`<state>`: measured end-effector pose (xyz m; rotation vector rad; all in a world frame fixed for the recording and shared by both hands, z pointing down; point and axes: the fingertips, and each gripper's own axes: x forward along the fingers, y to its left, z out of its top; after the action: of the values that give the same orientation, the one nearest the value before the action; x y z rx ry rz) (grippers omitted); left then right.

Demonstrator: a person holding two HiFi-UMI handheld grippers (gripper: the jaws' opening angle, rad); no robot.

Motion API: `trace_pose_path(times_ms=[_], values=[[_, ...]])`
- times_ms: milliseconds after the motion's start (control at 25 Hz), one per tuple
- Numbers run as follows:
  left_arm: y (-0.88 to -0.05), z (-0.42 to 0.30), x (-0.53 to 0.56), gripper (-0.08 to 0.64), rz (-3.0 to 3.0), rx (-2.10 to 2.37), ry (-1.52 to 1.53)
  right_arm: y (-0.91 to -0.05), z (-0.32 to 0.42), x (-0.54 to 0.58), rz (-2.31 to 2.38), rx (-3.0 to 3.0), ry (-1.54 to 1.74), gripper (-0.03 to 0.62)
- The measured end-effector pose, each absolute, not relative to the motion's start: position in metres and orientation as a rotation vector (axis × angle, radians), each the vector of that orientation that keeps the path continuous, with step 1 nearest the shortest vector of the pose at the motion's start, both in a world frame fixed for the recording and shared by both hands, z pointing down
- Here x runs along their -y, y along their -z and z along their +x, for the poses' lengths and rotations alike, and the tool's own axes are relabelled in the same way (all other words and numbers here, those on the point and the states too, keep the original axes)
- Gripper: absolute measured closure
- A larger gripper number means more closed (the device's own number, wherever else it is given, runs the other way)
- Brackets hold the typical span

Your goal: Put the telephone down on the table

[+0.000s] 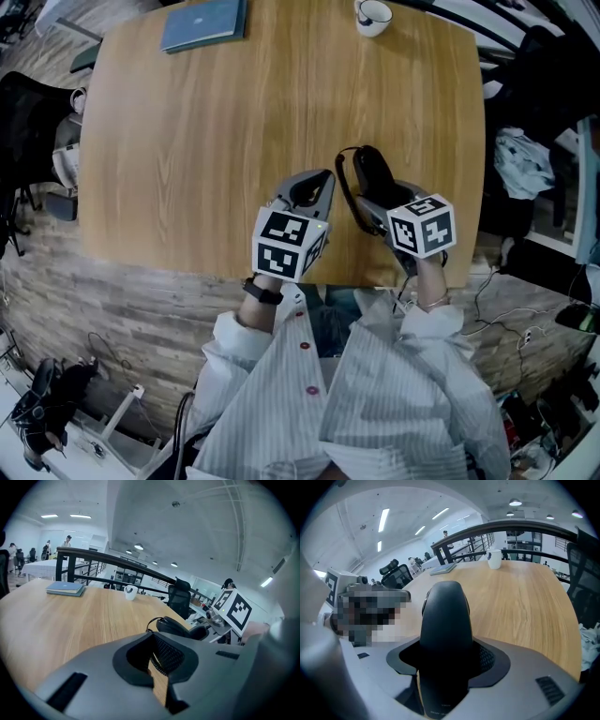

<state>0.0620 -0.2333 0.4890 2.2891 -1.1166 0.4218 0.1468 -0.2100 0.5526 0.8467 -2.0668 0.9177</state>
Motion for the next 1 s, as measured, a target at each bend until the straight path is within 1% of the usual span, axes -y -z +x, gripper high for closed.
trace_pose_path(times_ms=[400, 1000], values=[[-0.511, 0.048, 0.239, 0.551, 2.295, 1.084, -0.463, -0.579, 0.147, 0.217, 0.807, 1.966, -0.824, 0.296], [-0.518, 0.029, 0.241, 0.551, 2.277, 1.093, -0.448, -0.609, 0.139, 0.210, 0.731, 1.836, -0.749, 0.296]])
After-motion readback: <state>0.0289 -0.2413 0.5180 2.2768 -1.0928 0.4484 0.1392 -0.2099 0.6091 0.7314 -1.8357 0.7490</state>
